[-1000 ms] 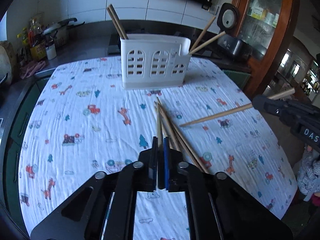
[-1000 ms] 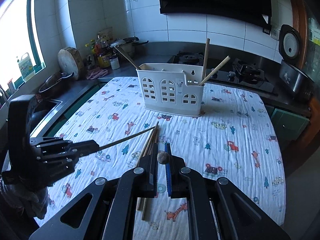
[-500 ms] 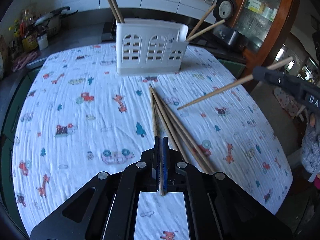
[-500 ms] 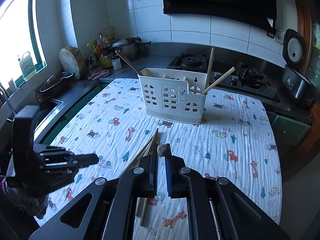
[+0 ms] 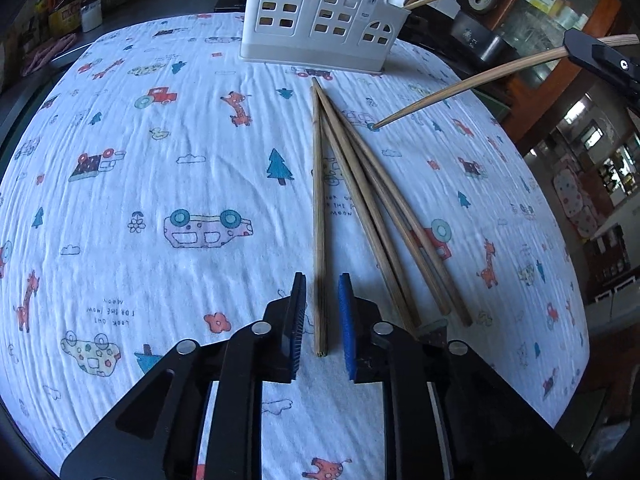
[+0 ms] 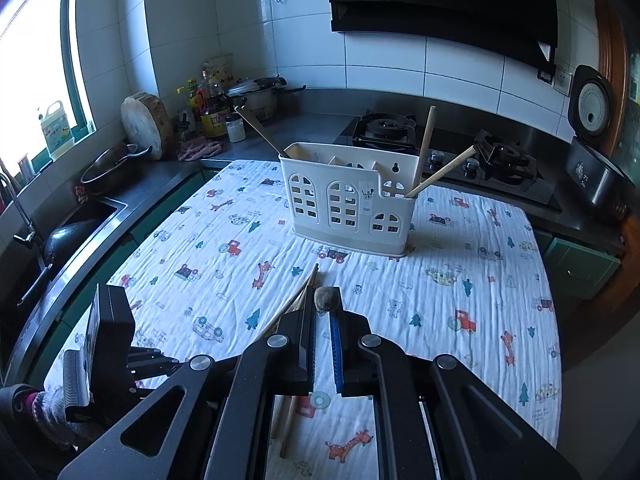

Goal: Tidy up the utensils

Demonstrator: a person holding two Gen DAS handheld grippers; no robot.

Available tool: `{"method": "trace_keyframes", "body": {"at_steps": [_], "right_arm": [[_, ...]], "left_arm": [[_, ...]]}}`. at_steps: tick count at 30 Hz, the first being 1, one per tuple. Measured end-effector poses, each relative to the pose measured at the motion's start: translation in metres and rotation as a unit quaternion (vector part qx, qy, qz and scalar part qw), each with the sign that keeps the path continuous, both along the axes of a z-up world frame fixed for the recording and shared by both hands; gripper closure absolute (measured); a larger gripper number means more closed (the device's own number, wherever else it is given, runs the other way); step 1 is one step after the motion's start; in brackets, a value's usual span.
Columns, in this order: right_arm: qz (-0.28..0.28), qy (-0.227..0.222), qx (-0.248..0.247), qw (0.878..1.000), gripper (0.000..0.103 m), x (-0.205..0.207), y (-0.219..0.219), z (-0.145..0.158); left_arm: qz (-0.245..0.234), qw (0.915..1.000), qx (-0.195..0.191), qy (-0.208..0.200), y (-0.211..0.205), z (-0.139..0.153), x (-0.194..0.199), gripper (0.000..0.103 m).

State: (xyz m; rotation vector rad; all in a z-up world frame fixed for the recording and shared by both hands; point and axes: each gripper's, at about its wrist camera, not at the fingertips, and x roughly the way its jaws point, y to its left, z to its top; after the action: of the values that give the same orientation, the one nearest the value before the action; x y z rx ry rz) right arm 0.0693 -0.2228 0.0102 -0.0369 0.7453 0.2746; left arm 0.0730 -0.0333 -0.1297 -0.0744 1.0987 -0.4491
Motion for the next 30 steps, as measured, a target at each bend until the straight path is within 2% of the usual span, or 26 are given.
{"method": "trace_keyframes", "body": {"at_steps": [7, 10, 13, 16, 19, 25, 30], "right_arm": [[0.001, 0.0, -0.007, 1.0, 0.096, 0.001, 0.004, -0.001], [0.002, 0.002, -0.009, 1.0, 0.096, 0.001, 0.004, -0.002], [0.001, 0.001, -0.008, 1.0, 0.096, 0.002, 0.003, -0.001], [0.002, -0.003, -0.011, 1.0, 0.096, 0.002, 0.002, 0.003], [0.004, -0.005, -0.014, 1.0, 0.096, 0.006, 0.003, 0.008], [0.013, -0.008, -0.019, 1.0, 0.096, 0.017, 0.006, 0.021], [0.016, -0.012, -0.015, 1.0, 0.096, 0.03, 0.005, 0.035]], "left_arm": [[0.008, 0.9999, 0.008, -0.002, -0.003, -0.006, 0.002, 0.09], [0.004, 0.9996, 0.026, -0.013, -0.007, -0.006, 0.003, 0.097], [0.003, 0.9994, 0.03, -0.016, -0.006, 0.0, 0.005, 0.097], [0.002, 0.9994, 0.012, -0.034, 0.0, 0.022, 0.004, 0.097], [-0.002, 0.9973, 0.006, -0.073, 0.005, 0.055, 0.004, 0.097], [0.0, 0.9884, -0.006, -0.152, 0.014, 0.119, 0.016, 0.097], [-0.007, 0.9827, -0.012, -0.185, 0.012, 0.15, 0.033, 0.097]]}}
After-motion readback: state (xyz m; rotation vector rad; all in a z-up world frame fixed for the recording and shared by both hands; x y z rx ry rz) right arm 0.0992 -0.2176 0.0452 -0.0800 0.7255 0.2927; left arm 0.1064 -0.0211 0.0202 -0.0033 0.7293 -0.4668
